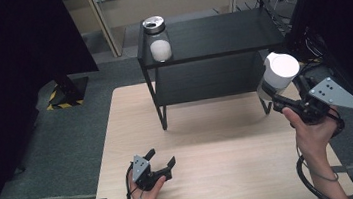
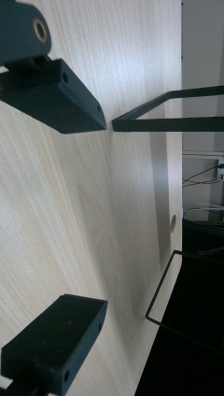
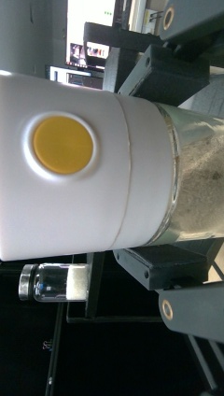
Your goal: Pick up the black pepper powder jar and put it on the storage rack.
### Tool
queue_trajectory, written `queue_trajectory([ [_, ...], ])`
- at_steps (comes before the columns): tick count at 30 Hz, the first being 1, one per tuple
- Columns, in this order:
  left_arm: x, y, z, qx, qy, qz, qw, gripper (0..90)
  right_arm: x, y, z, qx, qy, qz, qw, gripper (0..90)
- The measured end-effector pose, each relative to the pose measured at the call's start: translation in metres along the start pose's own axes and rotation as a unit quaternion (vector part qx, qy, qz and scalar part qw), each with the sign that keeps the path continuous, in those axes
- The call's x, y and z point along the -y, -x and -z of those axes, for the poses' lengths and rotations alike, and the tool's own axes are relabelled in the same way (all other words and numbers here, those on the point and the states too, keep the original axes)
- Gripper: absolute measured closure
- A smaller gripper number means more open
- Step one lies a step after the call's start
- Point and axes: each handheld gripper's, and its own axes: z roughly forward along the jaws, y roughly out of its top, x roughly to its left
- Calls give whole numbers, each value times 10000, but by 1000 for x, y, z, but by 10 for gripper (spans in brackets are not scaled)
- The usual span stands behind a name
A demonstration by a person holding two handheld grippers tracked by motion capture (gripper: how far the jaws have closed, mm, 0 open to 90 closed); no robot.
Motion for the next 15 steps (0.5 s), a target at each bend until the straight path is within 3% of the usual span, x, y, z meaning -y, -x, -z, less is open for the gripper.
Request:
queue_trajectory([
  [15, 0, 0, 0, 0, 7, 14, 10000, 112, -13, 2, -11, 99, 51, -2, 9999, 310],
])
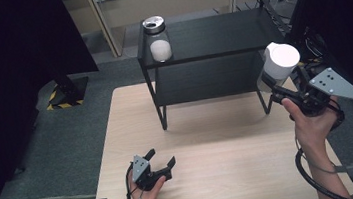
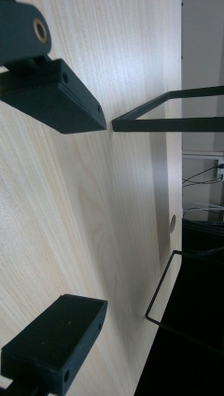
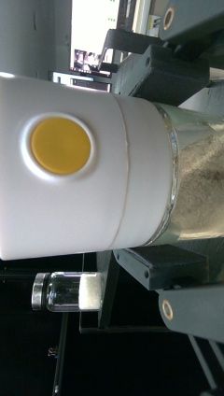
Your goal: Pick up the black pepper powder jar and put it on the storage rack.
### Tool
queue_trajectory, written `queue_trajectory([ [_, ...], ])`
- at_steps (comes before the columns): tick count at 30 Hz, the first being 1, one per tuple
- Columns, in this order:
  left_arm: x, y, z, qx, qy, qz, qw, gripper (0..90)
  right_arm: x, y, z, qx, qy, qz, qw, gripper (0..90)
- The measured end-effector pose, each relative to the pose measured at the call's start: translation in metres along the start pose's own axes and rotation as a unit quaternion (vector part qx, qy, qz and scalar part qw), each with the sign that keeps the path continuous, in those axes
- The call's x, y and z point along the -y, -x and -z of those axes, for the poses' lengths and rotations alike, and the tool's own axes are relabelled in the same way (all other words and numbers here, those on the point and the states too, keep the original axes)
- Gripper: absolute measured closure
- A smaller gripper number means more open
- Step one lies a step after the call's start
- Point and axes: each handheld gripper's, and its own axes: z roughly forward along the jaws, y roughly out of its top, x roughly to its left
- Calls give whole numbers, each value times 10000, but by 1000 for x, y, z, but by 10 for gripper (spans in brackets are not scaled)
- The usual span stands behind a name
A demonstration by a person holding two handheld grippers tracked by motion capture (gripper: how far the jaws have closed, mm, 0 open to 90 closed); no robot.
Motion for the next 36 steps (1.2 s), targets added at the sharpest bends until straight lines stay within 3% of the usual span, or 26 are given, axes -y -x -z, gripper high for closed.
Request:
queue_trajectory([
  [22, 0, 0, 0, 3, 4, -6, 10000, 112, -11, 5, -15, 94, 77, -119, 9999, 310],
  [36, 0, 0, 0, 8, 2, 18, 10000, 112, -25, 10, -34, 166, -18, -138, 9998, 310],
])
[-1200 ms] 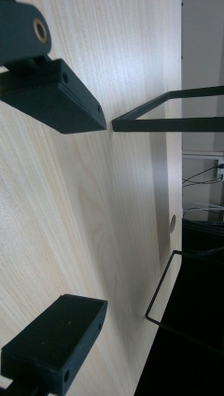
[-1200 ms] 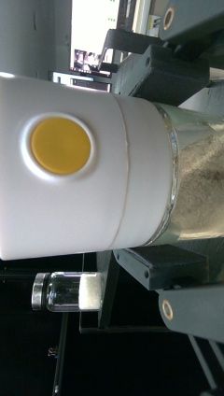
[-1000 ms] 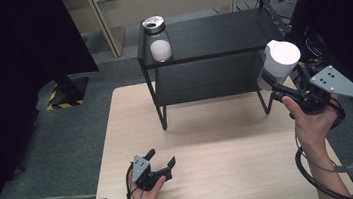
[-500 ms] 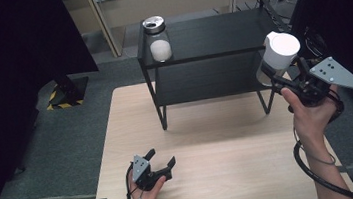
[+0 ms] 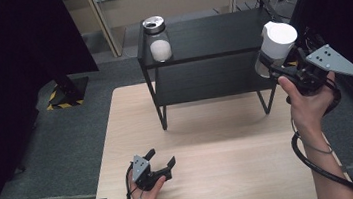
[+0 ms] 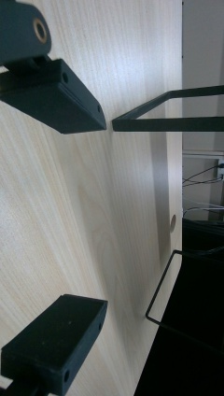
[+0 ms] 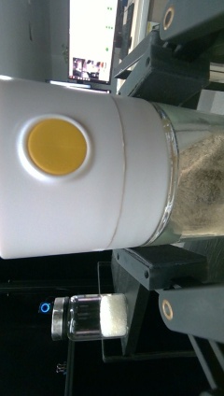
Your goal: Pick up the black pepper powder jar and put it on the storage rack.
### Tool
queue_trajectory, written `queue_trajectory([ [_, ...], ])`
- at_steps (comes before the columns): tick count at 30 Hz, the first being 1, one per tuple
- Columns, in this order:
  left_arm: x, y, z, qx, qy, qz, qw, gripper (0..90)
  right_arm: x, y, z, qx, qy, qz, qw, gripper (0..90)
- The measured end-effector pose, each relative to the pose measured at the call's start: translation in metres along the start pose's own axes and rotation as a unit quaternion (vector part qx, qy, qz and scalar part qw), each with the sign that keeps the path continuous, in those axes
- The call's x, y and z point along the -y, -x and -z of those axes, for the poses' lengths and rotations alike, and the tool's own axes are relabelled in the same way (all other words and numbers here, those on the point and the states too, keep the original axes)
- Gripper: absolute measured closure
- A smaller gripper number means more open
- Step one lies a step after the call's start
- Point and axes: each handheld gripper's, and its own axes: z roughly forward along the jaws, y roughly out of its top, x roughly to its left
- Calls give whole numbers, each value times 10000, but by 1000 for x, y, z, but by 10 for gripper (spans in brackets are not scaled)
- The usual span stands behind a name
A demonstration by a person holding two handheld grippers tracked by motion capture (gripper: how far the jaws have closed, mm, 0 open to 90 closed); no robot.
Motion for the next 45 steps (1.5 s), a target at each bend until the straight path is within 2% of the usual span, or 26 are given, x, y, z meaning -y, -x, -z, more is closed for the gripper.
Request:
queue_trajectory([
  [17, 0, 0, 0, 2, 2, 11, 10000, 112, -14, 4, -17, 85, -16, -70, 9999, 310],
  [31, 0, 0, 0, 4, 3, 9, 10000, 112, -38, 6, -37, 137, -45, -60, 9999, 310],
  [45, 0, 0, 0, 6, 7, -15, 10000, 112, -55, 8, -57, 309, -201, 6, 9993, 310],
])
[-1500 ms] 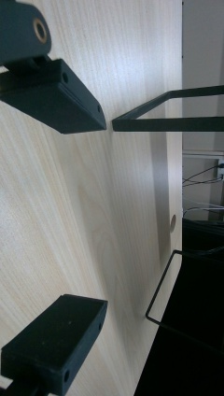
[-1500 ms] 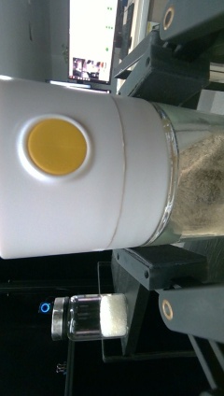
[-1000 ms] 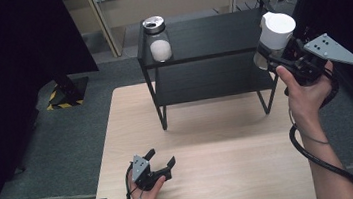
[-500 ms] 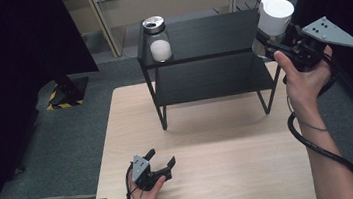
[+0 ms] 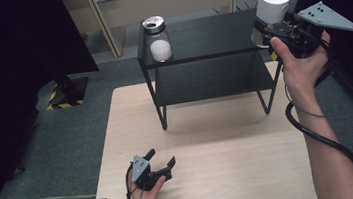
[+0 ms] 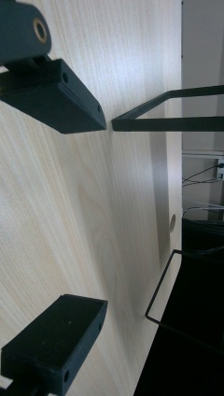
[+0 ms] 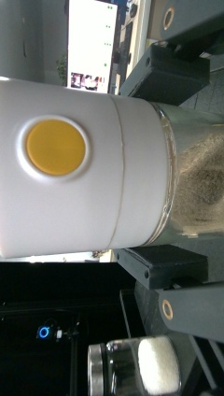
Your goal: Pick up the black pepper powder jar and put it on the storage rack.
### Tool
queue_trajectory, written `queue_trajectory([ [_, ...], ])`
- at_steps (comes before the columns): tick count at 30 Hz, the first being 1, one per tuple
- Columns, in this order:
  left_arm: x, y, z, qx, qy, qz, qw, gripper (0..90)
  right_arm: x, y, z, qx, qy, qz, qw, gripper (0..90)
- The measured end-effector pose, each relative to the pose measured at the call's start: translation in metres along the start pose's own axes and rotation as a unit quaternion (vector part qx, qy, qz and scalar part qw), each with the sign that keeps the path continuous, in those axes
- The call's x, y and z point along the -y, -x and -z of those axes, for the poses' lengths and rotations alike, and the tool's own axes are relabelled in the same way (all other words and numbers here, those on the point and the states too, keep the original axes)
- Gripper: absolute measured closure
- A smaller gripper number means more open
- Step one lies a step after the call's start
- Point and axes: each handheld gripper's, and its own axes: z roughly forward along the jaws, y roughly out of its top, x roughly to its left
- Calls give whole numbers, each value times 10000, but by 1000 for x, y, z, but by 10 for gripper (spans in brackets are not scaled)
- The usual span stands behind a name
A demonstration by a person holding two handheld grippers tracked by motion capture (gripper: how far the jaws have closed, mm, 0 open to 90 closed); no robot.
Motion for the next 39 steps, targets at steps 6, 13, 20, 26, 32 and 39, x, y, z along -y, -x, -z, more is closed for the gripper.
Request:
queue_trajectory([
  [6, 0, 0, 0, -3, -9, -4, 10000, 112, -3, 0, -8, 101, -88, 54, 9999, 310],
  [13, 0, 0, 0, -6, -2, 1, 10000, 112, -3, 1, -20, 228, -176, 22, 9996, 310],
  [20, 0, 0, 0, -2, -6, 0, 10000, 112, -2, 2, -31, 337, -271, 37, 9991, 310],
  [26, 0, 0, 0, 3, -8, -16, 10000, 112, -4, 3, -39, 448, -373, 35, 9983, 311],
  [32, 0, 0, 0, 3, -3, -17, 10000, 112, -5, 4, -44, 502, -409, 9, 9979, 310],
  [39, 0, 0, 0, 4, -8, -28, 10000, 112, -3, 6, -49, 557, -492, 16, 9972, 310],
])
